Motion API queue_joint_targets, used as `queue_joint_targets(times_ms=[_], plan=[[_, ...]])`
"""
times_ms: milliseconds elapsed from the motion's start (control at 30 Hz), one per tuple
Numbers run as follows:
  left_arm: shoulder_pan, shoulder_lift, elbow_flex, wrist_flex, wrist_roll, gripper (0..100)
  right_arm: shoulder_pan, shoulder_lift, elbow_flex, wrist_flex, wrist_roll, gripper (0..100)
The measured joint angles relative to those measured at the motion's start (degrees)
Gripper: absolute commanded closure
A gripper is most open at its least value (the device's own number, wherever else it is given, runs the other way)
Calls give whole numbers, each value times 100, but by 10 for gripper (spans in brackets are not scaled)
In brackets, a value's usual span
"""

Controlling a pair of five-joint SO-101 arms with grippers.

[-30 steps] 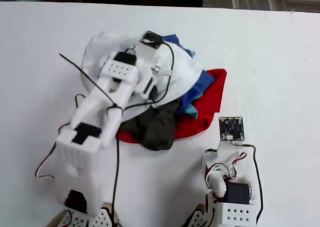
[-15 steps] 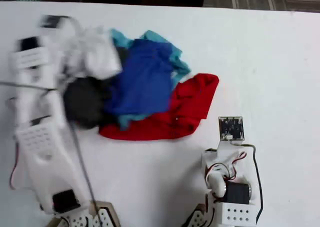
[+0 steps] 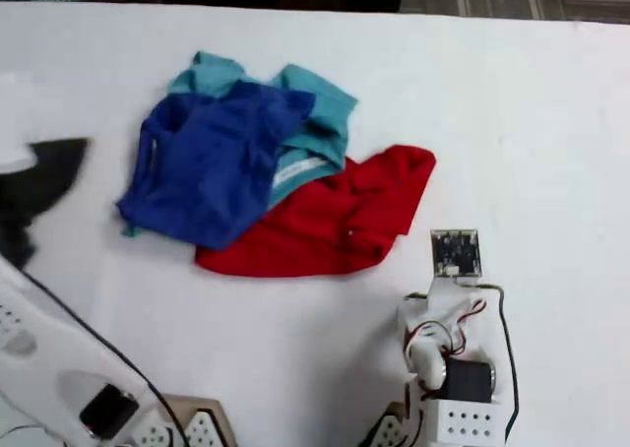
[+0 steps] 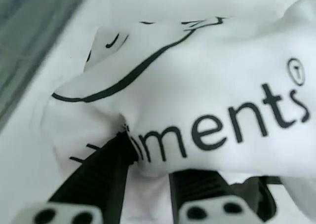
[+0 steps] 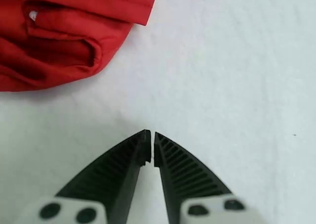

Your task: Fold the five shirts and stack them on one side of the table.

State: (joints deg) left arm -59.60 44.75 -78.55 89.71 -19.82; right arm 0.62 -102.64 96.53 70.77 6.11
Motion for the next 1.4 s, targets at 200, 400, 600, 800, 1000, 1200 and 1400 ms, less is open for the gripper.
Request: queue_joint_targets(times_ms=[200,400,600,800,1000,1200,1400], plan=[[-211,0,-246,0,0,968,0,0,0,0,0,979],[-237,0,-1204,387,0,847,0,0,0,0,0,979],[-255,-26,-1486,554,0,750,0,0,0,0,0,979],[-264,-642,-1512,589,149,771,0,0,0,0,0,979],[519,-1284,-1521,1090,774,771,0,0,0,0,0,979],[1908,-1301,-325,1169,809,774,0,0,0,0,0,979],[3218,-1301,2163,1160,818,772,0,0,0,0,0,979]])
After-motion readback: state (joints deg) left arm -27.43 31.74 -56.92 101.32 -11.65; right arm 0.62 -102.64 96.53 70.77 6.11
